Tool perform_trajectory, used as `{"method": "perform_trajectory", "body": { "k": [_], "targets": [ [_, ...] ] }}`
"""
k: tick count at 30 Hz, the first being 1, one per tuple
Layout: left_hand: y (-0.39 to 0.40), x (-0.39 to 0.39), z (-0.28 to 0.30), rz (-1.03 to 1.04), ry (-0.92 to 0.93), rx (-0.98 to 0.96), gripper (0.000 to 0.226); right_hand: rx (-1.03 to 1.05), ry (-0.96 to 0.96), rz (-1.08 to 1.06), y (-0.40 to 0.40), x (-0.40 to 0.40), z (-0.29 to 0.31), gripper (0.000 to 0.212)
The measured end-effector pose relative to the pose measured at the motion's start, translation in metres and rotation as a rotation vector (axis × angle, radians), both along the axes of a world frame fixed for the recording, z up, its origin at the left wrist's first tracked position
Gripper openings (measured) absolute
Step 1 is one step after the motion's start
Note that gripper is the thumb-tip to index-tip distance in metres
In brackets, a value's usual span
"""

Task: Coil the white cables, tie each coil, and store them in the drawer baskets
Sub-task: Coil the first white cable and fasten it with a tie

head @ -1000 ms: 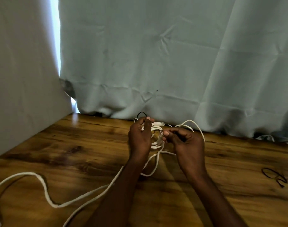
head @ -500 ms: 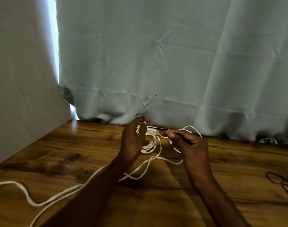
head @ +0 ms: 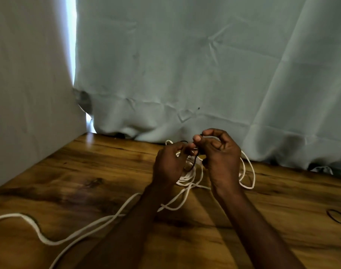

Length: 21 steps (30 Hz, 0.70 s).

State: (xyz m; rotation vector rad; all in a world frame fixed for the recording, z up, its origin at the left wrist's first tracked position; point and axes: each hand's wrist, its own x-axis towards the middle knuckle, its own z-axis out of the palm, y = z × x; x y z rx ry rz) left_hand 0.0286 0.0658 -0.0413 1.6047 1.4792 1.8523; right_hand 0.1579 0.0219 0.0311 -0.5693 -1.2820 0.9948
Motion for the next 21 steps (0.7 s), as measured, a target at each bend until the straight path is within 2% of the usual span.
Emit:
{"method": "perform_trajectory", "body": {
  "k": [6,10,15,18,21],
  "targets": [
    [-0.010,0.004,0.005,0.020,0.210,0.065,0.022,-0.017,-0.024,-0.150,0.021,0.005,-0.036,0.004],
    [-0.010,0.005,0.009,0.026,0.232,0.053,0.029,-0.132,-0.055,-0.145,0.024,0.010,-0.048,0.015],
    [-0.009,0.002,0.009,0.056,0.177,0.071,0.020,-0.052,-0.103,-0.114,0.020,0.006,-0.041,0.012],
    [-0.004,-0.014,0.009,0.146,0.059,-0.009,0.036,-0.017,-0.149,-0.126,0.018,0.010,-0.034,0.009],
    [-0.002,-0.025,0.013,0.158,-0.054,-0.050,0.046,-0.030,-0.092,-0.128,0.020,0.020,-0.022,0.010]
  ]
}}
